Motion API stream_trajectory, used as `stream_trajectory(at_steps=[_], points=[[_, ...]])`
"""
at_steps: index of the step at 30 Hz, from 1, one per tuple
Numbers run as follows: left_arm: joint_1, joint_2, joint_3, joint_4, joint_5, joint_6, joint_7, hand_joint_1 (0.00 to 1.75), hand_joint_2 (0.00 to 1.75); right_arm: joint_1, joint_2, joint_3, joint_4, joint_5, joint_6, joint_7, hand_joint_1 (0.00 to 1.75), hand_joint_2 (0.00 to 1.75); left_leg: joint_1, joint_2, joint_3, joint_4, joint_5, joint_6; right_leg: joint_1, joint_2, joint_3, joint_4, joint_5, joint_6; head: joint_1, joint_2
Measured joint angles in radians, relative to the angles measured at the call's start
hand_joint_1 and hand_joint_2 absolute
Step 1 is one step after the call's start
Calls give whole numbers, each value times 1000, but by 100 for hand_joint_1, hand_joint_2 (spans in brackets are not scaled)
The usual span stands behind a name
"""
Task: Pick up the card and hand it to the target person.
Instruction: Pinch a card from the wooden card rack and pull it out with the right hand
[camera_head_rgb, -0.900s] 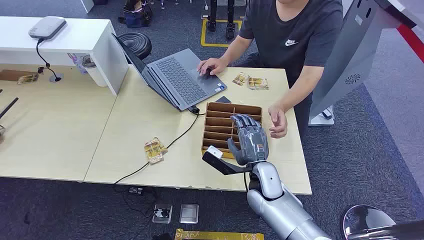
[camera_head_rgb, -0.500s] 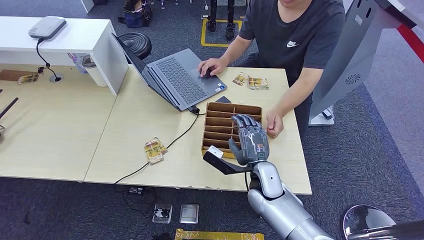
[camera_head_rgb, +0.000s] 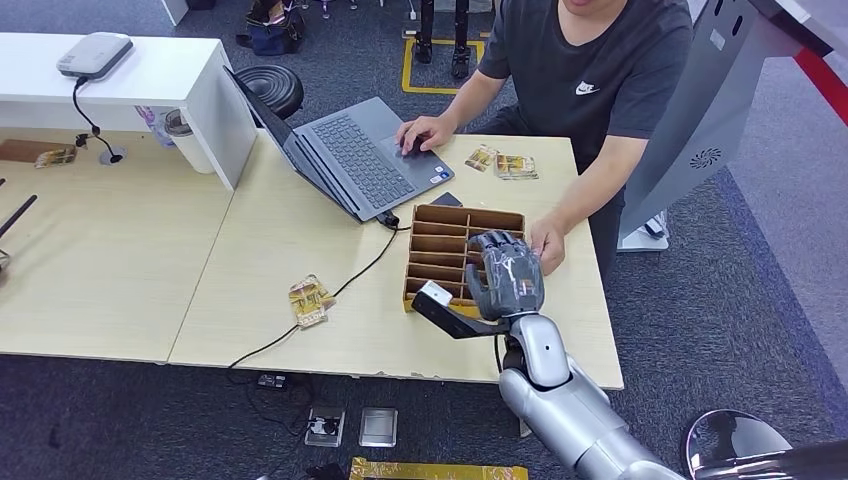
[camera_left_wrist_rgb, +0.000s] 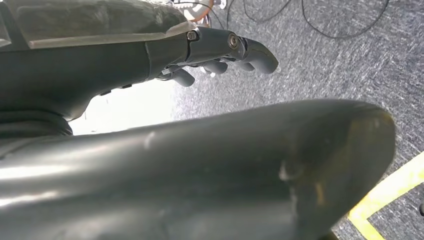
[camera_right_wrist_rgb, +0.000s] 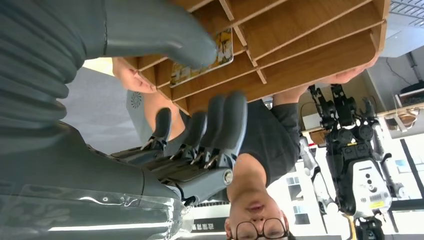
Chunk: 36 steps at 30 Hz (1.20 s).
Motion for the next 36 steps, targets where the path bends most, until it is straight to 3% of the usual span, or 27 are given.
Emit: stream_trajectory(at_steps=[5, 9, 14, 36], points=[[-2, 0, -7, 0, -12, 7, -1, 0, 0, -13, 0, -11, 17, 9, -1, -1, 92, 175, 0, 0, 0, 0, 0, 0, 0, 0, 0, 0, 0, 0, 0, 0], [-2, 0, -15, 0, -16, 12, -2, 0, 0, -20, 0, -15, 27, 20, -1, -7, 74, 175, 0, 0, 0, 0, 0, 0, 0, 0, 0, 0, 0, 0, 0, 0], [-2, 0, -18, 0, -22, 15, -3, 0, 0, -26, 4, -29, 35, 26, -1, -16, 69, 175, 0, 0, 0, 0, 0, 0, 0, 0, 0, 0, 0, 0, 0, 0], [-2, -1, -18, -1, -30, 19, -4, 0, 0, -87, 63, -32, 134, 42, 2, -6, 82, 175, 0, 0, 0, 0, 0, 0, 0, 0, 0, 0, 0, 0, 0, 0]])
